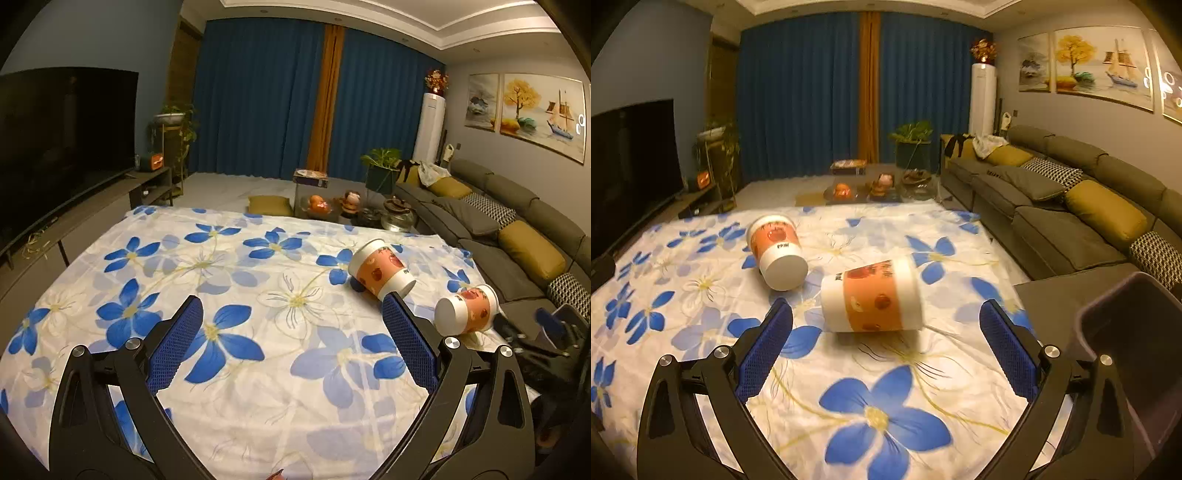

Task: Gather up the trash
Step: 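Move both tools back over the bed toward the two white-and-orange cups, then grasp a white-and-orange cup with the right tool while the left tool grasps the other cup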

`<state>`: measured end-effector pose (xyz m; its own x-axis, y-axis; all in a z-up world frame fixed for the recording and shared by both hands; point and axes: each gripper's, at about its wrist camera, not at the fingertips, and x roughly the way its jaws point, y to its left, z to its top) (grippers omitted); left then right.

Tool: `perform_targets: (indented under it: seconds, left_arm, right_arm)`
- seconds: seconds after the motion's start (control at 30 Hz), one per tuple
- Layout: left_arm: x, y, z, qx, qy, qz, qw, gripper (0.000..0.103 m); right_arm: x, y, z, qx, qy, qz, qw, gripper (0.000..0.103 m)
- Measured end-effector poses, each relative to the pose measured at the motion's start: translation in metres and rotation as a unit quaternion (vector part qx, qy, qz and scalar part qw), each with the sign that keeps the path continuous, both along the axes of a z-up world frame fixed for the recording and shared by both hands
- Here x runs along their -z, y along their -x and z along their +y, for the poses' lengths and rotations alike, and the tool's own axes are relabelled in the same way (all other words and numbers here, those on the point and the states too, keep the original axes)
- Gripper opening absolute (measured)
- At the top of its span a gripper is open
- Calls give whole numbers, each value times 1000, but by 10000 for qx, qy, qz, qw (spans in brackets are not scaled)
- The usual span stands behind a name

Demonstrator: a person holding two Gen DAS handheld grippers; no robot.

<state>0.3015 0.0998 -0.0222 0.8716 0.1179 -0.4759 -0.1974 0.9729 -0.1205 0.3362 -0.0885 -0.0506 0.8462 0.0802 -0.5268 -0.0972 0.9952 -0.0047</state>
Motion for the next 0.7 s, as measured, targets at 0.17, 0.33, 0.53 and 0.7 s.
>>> perform_targets:
  seconds: [0.17,0.33,0.53,0.7]
  left_arm:
    - [3,-16,-6,134,-21,13,9999,96]
    - [6,-27,-10,213,18,36,9998,96]
    - [10,-37,-12,251,47,88,9996,96]
    - [12,-44,-16,322,23,120,9994,96]
  right_arm:
    - [12,-24,9,-30,165,223,9996,97]
    - [19,-40,10,21,239,440,9987,97]
    - [24,-53,13,24,249,568,9981,97]
    - [28,-59,15,-6,241,642,9976,94]
